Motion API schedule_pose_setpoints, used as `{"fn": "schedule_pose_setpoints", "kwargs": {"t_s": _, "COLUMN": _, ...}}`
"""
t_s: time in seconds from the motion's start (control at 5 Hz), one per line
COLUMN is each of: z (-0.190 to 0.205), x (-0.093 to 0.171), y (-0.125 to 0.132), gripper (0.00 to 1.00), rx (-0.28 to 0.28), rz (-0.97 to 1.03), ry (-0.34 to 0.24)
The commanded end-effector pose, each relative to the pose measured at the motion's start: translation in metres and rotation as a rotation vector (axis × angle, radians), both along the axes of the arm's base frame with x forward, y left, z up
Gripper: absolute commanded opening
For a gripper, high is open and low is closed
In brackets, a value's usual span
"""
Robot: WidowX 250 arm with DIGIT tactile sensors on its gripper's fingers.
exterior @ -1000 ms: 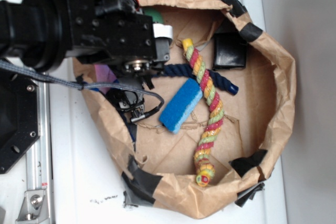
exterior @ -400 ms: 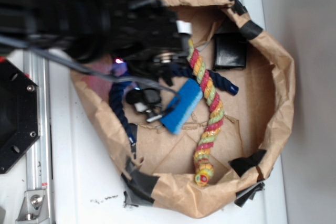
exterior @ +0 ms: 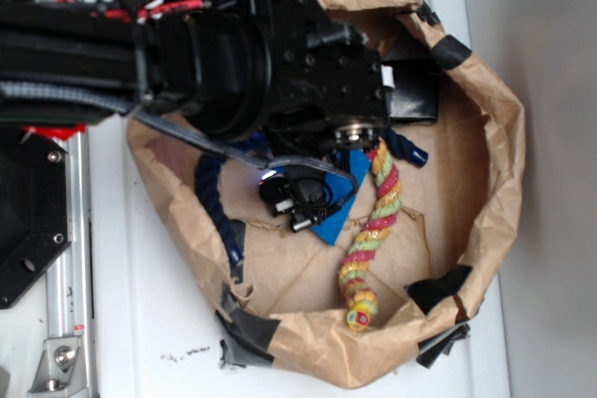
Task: Grab the blue rope.
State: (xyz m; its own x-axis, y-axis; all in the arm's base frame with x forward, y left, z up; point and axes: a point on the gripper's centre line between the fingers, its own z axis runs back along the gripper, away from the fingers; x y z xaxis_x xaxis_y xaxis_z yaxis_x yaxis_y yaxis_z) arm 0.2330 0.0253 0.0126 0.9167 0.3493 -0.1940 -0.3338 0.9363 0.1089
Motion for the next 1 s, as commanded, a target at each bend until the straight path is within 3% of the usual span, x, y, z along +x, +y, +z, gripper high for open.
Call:
{"fn": "schedule_pose_setpoints", "kwargs": {"t_s": 0.0, "z": -0.002, "x": -0.003, "y": 0.003, "gripper": 0.0, "rx": 0.034, "rz": 0.0, "ry": -0.009}}
{"fn": "schedule_pose_setpoints", "kwargs": {"t_s": 0.6, "z": -0.004, "x": -0.002, "y": 0.005, "gripper": 0.0, "rx": 0.025, "rz": -0.024, "ry": -0.011}}
{"fn": "schedule_pose_setpoints", "kwargs": {"t_s": 0.8, "z": 0.015, "x": -0.004, "y": 0.007, "gripper": 0.0, "rx": 0.043, "rz": -0.054, "ry": -0.048}}
